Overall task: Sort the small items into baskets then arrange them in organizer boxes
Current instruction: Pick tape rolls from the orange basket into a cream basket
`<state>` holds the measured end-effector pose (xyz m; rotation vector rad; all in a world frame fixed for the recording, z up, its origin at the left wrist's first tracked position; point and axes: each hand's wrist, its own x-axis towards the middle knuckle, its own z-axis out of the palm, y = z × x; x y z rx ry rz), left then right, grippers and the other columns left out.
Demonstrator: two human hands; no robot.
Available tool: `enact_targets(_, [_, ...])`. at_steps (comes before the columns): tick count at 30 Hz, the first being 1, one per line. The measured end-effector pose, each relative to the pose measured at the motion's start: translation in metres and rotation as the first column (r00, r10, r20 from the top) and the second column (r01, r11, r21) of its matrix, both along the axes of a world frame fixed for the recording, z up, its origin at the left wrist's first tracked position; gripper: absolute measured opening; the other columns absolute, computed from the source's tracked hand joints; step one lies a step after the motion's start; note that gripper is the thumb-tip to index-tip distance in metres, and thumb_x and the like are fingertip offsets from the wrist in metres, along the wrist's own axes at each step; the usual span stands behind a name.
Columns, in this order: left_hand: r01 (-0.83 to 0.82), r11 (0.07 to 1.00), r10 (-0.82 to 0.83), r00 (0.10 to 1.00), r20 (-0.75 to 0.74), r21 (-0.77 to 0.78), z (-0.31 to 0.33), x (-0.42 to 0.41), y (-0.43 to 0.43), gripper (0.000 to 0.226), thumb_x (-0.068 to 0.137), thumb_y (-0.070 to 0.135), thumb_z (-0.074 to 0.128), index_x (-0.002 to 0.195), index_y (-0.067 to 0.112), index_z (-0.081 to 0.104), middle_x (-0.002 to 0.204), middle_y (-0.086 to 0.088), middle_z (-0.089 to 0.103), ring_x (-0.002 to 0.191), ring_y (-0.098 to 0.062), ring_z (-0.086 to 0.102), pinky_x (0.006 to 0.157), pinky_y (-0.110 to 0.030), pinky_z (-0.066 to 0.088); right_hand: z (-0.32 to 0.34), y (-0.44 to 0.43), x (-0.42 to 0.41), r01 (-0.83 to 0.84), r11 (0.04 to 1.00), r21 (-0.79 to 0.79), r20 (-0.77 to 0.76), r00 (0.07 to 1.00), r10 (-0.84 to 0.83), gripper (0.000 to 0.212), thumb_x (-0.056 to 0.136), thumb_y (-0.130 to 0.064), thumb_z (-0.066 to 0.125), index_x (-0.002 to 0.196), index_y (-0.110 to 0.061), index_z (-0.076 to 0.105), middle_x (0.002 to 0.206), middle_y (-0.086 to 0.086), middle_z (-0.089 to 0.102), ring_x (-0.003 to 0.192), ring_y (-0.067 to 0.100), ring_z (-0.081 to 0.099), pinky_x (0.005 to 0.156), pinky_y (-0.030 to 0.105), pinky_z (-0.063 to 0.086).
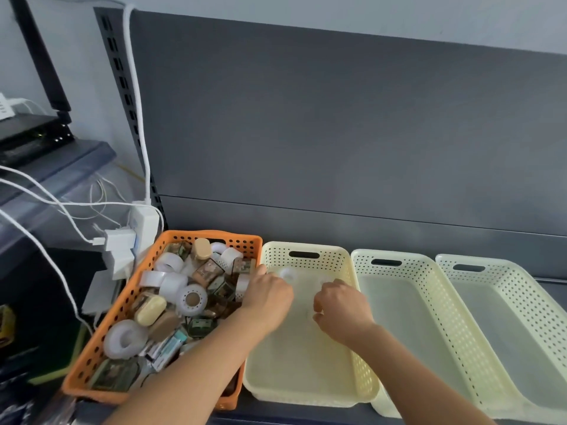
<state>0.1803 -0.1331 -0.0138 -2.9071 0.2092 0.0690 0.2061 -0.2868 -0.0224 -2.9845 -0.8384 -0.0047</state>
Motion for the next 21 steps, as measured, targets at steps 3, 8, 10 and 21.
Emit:
enact_targets(3, [0.007,1.0,-0.007,1.0,0.006,-0.006,0.002,-0.002,0.0,0.025,0.081,-0.002,0.049,0.09,0.011,0.068,0.09,-0.004,0.063,0.097,-0.026,0.051,0.097,-0.039,0.027,-0.004,0.001,0.002,0.005,0.999,-0.046,-0.01,1.0,-0.005,0.015,0.088,-0.025,0.059,0.099,-0.021,0.069,0.102,-0.003,0.063,0.104,0.017,0.053,0.071,0.026,0.042])
enact_targets(8, [0.062,0.964,-0.011,0.981,0.195,-0.257,0.018,-0.019,0.019,0.023,0.095,0.03,0.049,0.097,0.022,0.071,0.092,0.005,0.058,0.096,-0.019,0.046,0.084,-0.035,0.029,0.005,0.015,0.006,0.008,0.995,0.103,-0.01,1.0,-0.007,0.023,0.09,-0.038,0.058,0.104,-0.024,0.069,0.103,-0.004,0.064,0.107,0.015,0.052,0.076,0.026,0.044])
enact_targets(10, [0.057,0.925,0.052,0.961,0.273,-0.377,0.027,-0.031,0.039,0.027,0.097,0.031,0.046,0.095,0.023,0.072,0.088,0.007,0.058,0.09,-0.015,0.046,0.076,-0.029,0.036,0.013,0.029,0.001,-0.029,0.971,0.236,-0.002,1.0,0.031,0.023,0.09,-0.04,0.058,0.105,-0.028,0.07,0.101,-0.008,0.065,0.103,0.012,0.054,0.074,0.026,0.045])
enact_targets(21, [-0.287,0.956,0.293,0.947,0.13,-0.058,0.023,-0.074,0.124,0.038,0.086,0.009,0.05,0.117,0.027,0.063,0.119,0.007,0.06,0.118,-0.021,0.04,0.104,-0.043,0.029,0.028,0.113,-0.02,-0.352,0.915,0.197,0.095,0.936,0.339,0.039,0.089,-0.016,0.053,0.124,-0.032,0.059,0.119,-0.002,0.053,0.111,0.021,0.043,0.085,0.033,0.047])
